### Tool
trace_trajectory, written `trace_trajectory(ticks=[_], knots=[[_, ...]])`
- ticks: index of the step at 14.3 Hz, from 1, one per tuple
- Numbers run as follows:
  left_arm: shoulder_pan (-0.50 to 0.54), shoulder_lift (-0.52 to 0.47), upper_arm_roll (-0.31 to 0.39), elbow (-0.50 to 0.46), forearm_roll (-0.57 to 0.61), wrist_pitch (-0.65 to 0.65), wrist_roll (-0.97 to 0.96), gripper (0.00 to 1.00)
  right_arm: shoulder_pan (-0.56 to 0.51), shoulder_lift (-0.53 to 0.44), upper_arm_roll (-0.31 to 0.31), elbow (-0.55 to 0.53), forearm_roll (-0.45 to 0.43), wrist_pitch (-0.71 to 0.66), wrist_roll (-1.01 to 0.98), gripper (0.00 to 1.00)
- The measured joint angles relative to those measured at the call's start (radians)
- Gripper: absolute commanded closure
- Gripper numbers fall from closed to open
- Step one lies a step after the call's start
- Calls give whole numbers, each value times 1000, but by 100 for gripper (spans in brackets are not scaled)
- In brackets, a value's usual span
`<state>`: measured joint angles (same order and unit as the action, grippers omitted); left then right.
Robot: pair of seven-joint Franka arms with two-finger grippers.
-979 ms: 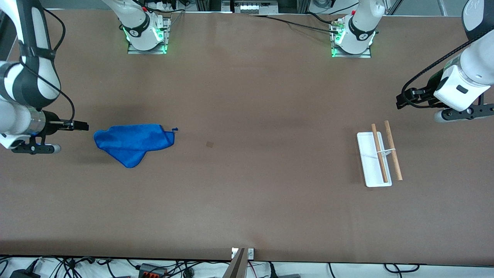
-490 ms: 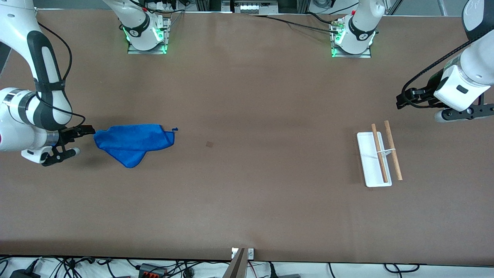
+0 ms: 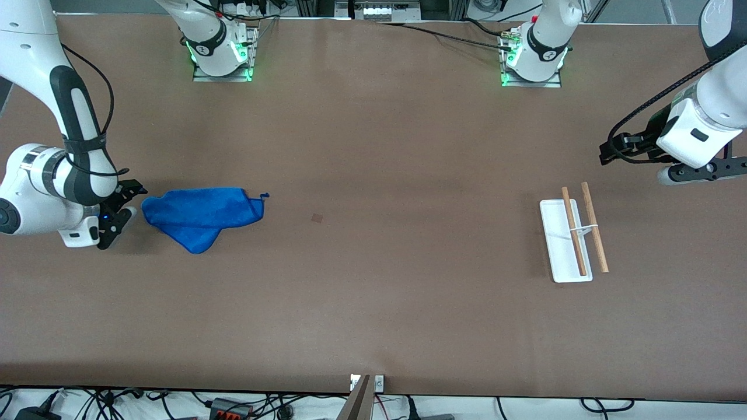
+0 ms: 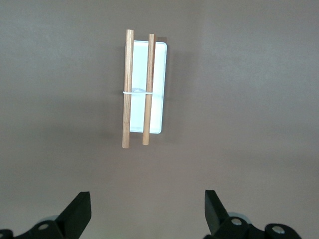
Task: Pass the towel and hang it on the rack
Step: 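Lower the right gripper onto the towel corner and close it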
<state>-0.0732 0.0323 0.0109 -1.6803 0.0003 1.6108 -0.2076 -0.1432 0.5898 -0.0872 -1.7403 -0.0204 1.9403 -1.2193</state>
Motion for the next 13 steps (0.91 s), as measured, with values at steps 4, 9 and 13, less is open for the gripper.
trace_trajectory(ticks=[4,9,13], knots=[[2,0,1,0,0,0,14,0,0,18,0,-7,1,31,-230,26],[3,0,2,0,0,0,18,0,-1,20,0,-65,2,128,-361,28],[3,0,2,0,0,0,18,0,-3,20,0,-85,12,131,-380,29]])
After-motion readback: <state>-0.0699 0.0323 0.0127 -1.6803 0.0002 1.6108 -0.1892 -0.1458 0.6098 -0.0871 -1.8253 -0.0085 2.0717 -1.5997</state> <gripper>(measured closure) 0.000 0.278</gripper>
